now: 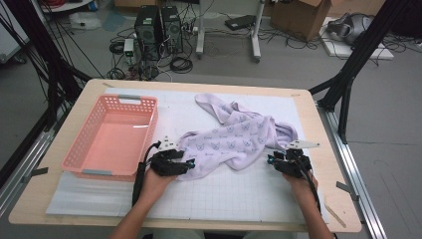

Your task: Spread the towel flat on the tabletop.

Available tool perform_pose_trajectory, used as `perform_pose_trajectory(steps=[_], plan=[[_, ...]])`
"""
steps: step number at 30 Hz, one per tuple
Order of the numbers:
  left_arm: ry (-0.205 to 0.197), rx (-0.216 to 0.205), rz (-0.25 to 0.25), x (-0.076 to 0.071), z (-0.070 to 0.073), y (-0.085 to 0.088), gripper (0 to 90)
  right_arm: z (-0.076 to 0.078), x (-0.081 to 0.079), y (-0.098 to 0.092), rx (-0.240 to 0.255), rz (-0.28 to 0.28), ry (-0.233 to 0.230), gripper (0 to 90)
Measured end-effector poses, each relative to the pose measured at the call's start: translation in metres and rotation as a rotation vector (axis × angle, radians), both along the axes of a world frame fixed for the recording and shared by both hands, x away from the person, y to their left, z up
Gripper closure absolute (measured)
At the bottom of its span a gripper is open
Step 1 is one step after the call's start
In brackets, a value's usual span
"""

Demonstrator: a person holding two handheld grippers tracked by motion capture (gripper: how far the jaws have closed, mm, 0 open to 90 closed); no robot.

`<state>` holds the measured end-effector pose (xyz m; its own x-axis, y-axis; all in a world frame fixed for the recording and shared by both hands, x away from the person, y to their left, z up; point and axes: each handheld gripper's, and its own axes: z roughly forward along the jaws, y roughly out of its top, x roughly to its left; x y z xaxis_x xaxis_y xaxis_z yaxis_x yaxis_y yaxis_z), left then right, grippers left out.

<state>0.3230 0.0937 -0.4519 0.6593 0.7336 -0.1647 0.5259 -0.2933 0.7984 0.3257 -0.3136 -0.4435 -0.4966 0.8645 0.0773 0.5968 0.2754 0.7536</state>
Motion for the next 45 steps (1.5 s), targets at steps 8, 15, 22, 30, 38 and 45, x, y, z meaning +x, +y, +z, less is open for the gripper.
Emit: perform_pose_trajectory(steps=[8,15,22,30,38,45], plan=[[-0.037,0.060,-0.023,-0.005,0.001,-0.006,65.9,-0.002,0.006,0.033,-0.003,0.056,0.008,53.1],[-0.044,0.071,-0.050,-0.006,0.001,-0.007,80.7,-0.004,0.012,0.072,-0.048,0.143,-0.022,73.5],[-0.031,0.049,-0.053,-0.005,0.001,-0.005,81.8,0.004,0.008,0.057,0.004,0.165,0.018,83.2],[-0.015,-0.005,-0.088,-0.008,0.001,-0.006,82.5,0.014,-0.024,-0.005,0.055,0.073,0.027,83.2],[0.041,-0.081,-0.224,-0.031,0.003,-0.025,82.9,0.022,-0.067,-0.033,-0.012,0.057,0.090,82.9],[0.034,-0.098,-0.271,-0.043,0.005,-0.036,78.7,0.021,-0.087,-0.042,-0.042,0.097,0.109,70.7]])
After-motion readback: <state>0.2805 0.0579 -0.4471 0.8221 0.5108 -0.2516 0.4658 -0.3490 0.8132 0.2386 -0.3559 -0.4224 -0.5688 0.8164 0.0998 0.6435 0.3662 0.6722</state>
